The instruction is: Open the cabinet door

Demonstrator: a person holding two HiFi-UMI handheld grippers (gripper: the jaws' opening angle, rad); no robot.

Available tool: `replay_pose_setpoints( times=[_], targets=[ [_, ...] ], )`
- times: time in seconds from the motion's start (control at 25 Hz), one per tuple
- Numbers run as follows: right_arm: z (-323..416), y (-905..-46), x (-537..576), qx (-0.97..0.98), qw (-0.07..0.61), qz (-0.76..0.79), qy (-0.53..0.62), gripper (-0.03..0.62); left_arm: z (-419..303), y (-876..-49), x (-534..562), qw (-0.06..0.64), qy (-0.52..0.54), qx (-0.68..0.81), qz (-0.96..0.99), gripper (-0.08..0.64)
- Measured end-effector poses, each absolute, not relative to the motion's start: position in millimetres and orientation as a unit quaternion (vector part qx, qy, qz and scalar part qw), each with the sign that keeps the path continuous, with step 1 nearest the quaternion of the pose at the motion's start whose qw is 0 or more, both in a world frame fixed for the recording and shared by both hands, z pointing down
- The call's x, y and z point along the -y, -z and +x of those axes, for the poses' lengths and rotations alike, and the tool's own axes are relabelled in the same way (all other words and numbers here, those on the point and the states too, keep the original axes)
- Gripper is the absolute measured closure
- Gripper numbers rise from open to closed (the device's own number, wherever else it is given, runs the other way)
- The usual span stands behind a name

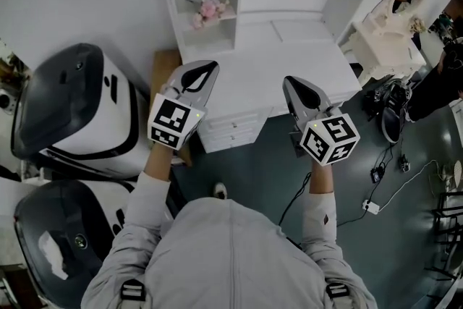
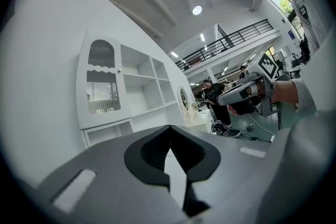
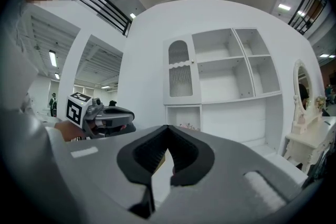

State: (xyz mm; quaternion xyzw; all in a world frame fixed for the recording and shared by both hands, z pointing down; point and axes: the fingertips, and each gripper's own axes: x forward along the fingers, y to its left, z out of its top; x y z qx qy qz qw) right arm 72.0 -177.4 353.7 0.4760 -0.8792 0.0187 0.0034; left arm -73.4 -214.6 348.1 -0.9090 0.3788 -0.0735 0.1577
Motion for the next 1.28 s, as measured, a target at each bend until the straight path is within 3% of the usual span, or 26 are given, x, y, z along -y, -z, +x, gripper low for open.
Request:
replay_pose_setpoints(
  times=[0.76,1.28],
  targets=[
    [48.6,-326.7,272.3,0.87,0.02,0.493,-0.008,0.591,-93.9,-355.0,309.2,0.132,0.073,-0.362,-0.92,0.541],
    [93.2,-323.0,354.5,0.895,0.008,0.446,-0.008,0.591,-55.7,-344.3,387.3,0.118,0.074,-0.419,-0.897,0.541]
  ],
)
